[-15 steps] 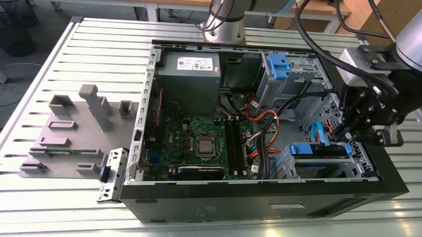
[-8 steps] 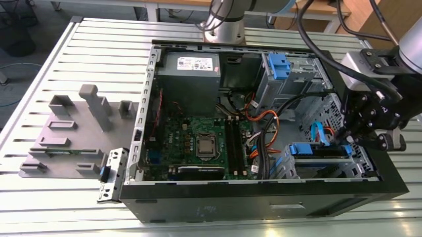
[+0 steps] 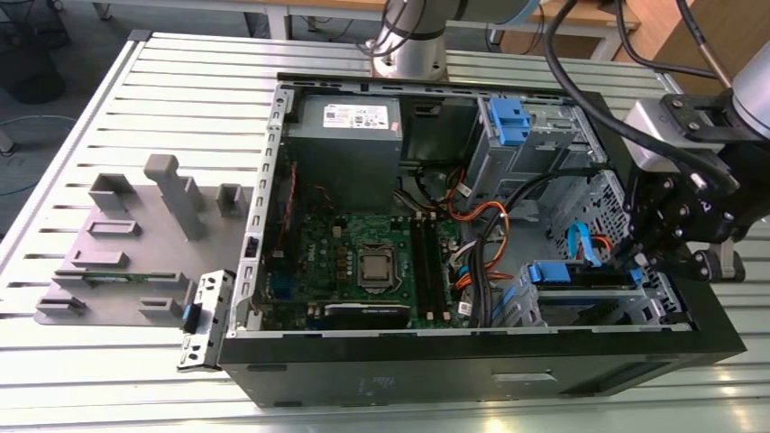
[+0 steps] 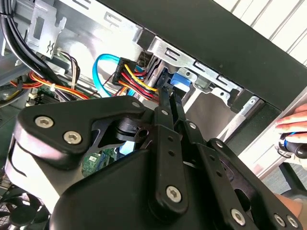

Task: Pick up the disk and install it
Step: 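Insert the second disk wire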

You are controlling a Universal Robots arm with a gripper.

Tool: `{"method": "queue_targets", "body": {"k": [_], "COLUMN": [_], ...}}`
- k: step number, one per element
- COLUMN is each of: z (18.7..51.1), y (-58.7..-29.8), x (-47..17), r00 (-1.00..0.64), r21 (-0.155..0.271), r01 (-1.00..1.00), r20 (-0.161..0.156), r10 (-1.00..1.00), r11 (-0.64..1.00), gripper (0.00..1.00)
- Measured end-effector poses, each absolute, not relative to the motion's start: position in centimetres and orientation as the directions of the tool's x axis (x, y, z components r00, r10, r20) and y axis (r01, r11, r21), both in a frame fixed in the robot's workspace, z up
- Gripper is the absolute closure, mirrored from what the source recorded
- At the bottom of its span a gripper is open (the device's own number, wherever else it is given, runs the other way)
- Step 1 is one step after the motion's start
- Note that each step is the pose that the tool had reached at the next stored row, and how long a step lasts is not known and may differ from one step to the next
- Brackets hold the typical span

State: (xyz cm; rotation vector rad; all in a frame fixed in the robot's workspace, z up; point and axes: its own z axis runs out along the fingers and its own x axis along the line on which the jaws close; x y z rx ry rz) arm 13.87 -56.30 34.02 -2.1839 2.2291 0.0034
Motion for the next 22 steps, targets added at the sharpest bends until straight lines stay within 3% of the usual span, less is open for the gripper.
{"method": "queue_targets", "body": {"k": [13,15,16,22], "z": [33.80,33.80,33.80,33.57], "y": [-56.38,-56.38,-56.38,-56.38], "x": [13.87,13.87,13.87,13.85], "r00": [-0.020,-0.020,-0.020,-0.020], "r21": [-0.013,-0.013,-0.013,-0.013], "r01": [-1.000,-1.000,-1.000,-1.000], "r20": [-0.017,-0.017,-0.017,-0.016], "r10": [-1.000,-1.000,-1.000,-1.000], "r11": [0.021,0.021,0.021,0.021], "gripper": [0.84,0.83,0.76,0.76]}}
